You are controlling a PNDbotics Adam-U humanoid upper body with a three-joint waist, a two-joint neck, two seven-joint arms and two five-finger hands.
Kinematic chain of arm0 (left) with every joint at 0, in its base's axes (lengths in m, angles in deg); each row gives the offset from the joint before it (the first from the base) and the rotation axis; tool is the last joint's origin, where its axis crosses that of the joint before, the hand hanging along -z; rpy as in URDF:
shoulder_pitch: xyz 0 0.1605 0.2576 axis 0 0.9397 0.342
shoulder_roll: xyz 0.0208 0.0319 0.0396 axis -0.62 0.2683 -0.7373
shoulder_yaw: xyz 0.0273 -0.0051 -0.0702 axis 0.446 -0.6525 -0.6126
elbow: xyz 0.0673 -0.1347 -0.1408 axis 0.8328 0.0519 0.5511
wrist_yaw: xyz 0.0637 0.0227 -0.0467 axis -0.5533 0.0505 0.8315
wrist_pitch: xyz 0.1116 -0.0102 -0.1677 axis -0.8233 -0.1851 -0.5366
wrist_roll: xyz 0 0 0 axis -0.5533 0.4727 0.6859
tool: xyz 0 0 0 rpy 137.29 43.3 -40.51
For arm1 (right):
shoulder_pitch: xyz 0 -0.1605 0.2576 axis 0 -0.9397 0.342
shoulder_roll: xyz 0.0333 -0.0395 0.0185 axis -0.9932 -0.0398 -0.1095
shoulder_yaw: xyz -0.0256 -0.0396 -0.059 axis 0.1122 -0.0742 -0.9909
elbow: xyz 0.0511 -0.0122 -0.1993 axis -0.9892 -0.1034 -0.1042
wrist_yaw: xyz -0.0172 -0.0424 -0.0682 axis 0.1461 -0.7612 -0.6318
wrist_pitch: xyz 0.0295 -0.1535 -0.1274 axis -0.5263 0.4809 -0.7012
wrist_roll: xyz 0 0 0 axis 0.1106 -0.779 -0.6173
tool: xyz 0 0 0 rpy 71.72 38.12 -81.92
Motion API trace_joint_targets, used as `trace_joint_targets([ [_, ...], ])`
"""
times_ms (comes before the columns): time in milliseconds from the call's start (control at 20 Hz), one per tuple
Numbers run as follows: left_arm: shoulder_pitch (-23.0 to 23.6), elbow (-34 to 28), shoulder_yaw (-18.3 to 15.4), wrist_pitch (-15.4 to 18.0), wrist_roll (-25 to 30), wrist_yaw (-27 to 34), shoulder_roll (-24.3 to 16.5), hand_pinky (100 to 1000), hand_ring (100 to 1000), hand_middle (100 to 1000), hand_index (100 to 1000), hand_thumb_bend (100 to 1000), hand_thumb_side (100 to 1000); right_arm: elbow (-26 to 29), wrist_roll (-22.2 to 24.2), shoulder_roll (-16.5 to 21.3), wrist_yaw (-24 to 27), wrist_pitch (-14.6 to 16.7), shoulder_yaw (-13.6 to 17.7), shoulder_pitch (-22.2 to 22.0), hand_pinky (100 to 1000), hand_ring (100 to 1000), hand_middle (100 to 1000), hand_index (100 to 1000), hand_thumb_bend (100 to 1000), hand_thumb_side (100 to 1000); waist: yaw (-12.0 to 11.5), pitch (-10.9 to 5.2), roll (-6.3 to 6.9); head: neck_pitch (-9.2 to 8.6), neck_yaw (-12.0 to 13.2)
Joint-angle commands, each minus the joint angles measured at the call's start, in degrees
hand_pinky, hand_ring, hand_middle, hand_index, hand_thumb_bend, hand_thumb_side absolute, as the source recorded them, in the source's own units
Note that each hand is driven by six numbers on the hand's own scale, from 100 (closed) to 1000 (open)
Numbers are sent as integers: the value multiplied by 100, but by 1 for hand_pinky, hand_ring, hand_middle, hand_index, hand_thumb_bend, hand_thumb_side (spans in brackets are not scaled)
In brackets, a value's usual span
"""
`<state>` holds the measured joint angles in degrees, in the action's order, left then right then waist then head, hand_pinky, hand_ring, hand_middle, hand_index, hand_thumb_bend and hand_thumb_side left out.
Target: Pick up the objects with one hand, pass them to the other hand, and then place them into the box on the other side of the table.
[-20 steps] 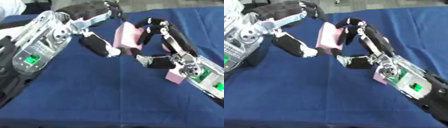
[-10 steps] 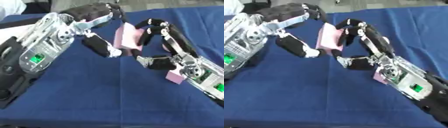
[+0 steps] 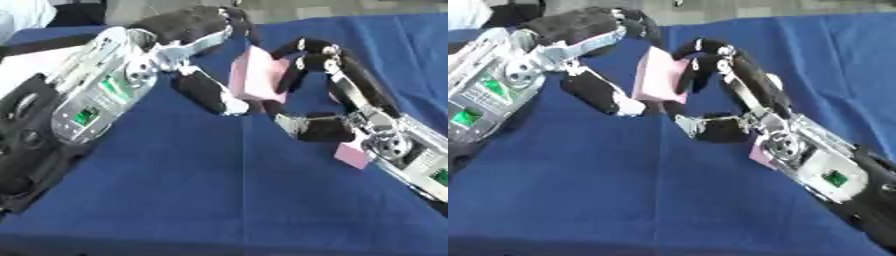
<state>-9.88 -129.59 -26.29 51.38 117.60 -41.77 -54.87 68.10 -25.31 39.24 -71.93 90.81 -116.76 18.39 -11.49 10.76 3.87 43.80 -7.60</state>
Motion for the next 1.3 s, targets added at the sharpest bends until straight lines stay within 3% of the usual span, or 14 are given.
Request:
trace_joint_targets([
  [50, -85, -13, -87, 46, -4, -22, -13, 874, 857, 873, 875, 554, 503, 84, 5, 50, -39, 74, 32, 87, 427, 419, 482, 483, 100, 100, -3, -67, -17, 32, 37],
  [400, -88, 35, -78, 81, 28, -66, 24, 871, 855, 871, 875, 551, 498, 84, -2, 59, -51, 131, 23, 98, 428, 419, 481, 483, 100, 100, -17, -67, -21, 32, 55],
  [550, -81, 63, -79, 65, 12, -69, 44, 870, 851, 864, 872, 513, 491, 84, -6, 58, -59, 144, 18, 100, 428, 419, 481, 483, 100, 100, -18, -67, -22, 32, 64],
  [750, -76, 78, -66, 62, -19, -10, 57, 863, 844, 834, 845, 422, 417, 84, -9, 62, -78, 142, 14, 99, 429, 419, 481, 483, 100, 100, -25, -68, -22, 32, 69],
  [1050, -76, 96, -51, 91, 63, -6, 67, 855, 838, 822, 837, 394, 325, 84, -27, 61, -72, 144, 7, 104, 428, 418, 481, 483, 100, 100, -25, -73, -20, 32, 83],
  [1300, -65, 102, -50, 79, 38, 84, 83, 831, 792, 752, 762, 257, 285, 84, -30, 55, -70, 136, 1, 105, 427, 418, 481, 483, 100, 100, -20, -72, -18, 32, 77],
])
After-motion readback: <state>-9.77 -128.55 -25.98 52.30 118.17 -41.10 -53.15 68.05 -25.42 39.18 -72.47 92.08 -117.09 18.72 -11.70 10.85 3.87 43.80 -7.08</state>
